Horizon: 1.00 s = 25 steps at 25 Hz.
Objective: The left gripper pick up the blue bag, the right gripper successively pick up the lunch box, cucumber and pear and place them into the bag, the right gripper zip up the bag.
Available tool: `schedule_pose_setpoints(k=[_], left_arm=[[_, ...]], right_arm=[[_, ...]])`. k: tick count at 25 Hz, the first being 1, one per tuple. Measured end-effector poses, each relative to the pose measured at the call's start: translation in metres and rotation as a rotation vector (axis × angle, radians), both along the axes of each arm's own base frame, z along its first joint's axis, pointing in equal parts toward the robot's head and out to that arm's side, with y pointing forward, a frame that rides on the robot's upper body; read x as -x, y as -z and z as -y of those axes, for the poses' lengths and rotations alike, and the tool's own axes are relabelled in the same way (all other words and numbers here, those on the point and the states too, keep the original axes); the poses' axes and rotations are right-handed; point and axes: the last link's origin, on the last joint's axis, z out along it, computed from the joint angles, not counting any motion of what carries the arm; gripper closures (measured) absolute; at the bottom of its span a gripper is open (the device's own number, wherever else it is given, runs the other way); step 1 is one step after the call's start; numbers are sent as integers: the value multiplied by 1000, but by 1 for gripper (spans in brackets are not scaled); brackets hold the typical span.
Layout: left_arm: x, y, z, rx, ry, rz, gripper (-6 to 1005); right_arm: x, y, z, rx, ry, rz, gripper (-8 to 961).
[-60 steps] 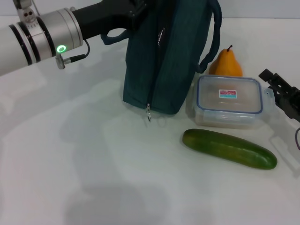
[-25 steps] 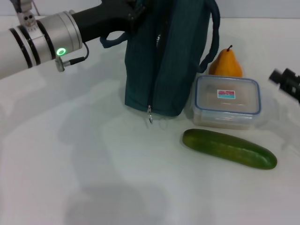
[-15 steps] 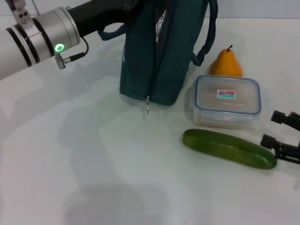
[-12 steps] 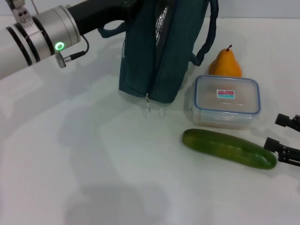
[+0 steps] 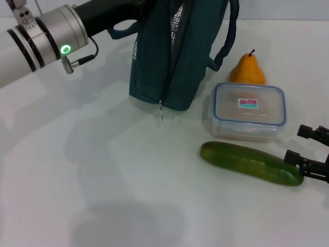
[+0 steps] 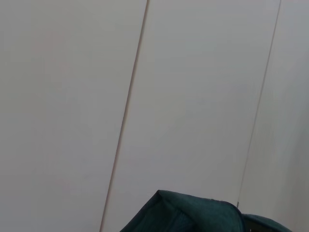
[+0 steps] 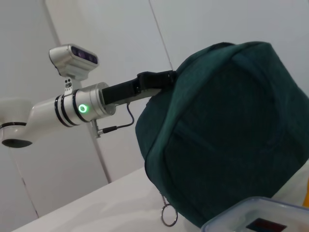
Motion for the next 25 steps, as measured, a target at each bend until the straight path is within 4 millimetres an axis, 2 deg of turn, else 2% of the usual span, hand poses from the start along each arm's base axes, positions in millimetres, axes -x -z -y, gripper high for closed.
schedule_pose_setpoints(k=[25], left_arm=[[5,2,2,-7,1,-15,954]], right_arm=[[-4,7,-19,-26,89,39,70]])
